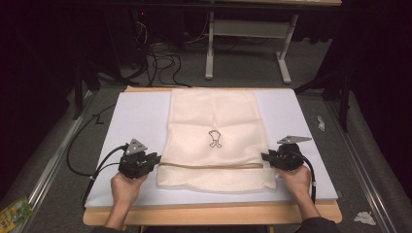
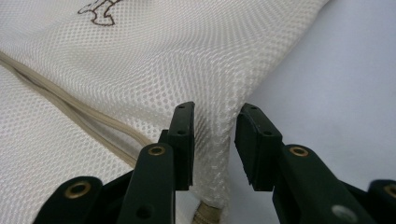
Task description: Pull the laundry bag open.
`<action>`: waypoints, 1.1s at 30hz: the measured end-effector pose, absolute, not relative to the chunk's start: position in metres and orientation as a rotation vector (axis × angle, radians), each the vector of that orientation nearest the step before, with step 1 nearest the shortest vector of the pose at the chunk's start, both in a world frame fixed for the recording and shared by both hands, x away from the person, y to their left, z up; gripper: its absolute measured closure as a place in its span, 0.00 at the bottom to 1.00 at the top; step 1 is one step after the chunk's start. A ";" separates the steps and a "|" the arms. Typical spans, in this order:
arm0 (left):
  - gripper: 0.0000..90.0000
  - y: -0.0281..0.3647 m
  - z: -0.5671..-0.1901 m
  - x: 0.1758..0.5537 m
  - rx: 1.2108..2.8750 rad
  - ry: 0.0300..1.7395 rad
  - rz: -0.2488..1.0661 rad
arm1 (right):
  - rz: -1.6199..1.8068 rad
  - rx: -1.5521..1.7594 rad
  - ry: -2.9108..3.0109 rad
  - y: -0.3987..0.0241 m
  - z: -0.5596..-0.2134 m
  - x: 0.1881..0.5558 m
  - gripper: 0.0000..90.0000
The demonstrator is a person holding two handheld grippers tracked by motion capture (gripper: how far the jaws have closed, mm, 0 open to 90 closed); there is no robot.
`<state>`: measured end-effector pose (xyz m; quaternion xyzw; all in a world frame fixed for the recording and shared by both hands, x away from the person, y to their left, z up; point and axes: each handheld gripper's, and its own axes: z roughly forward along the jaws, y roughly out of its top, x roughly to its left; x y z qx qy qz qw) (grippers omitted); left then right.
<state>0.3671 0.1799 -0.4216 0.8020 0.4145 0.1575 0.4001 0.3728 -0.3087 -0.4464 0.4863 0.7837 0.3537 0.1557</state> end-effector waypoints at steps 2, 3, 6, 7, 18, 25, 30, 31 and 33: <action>0.78 0.182 -0.420 0.367 2.010 1.053 0.410 | 1.010 1.392 2.220 -0.311 -0.444 0.371 0.75; 0.77 0.183 -0.419 0.367 2.005 1.050 0.413 | 1.020 1.393 2.206 -0.312 -0.443 0.371 0.74; 0.75 0.185 -0.417 0.367 1.988 1.045 0.422 | 1.038 1.391 2.171 -0.316 -0.438 0.368 0.74; 0.75 0.187 -0.416 0.367 1.983 1.042 0.430 | 1.045 1.380 2.166 -0.318 -0.437 0.368 0.75; 0.71 0.206 -0.412 0.372 1.903 1.075 0.464 | 1.100 1.411 2.063 -0.339 -0.428 0.362 0.76; 0.70 0.214 -0.413 0.379 1.877 1.107 0.476 | 1.120 1.442 2.008 -0.354 -0.426 0.362 0.76; 0.69 0.218 -0.414 0.382 1.857 1.119 0.490 | 1.123 1.469 1.979 -0.363 -0.427 0.363 0.77; 0.68 0.219 -0.416 0.383 1.853 1.124 0.491 | 1.126 1.480 1.973 -0.364 -0.428 0.363 0.77; 0.67 0.220 -0.418 0.386 1.850 1.132 0.486 | 1.121 1.487 1.971 -0.367 -0.430 0.364 0.77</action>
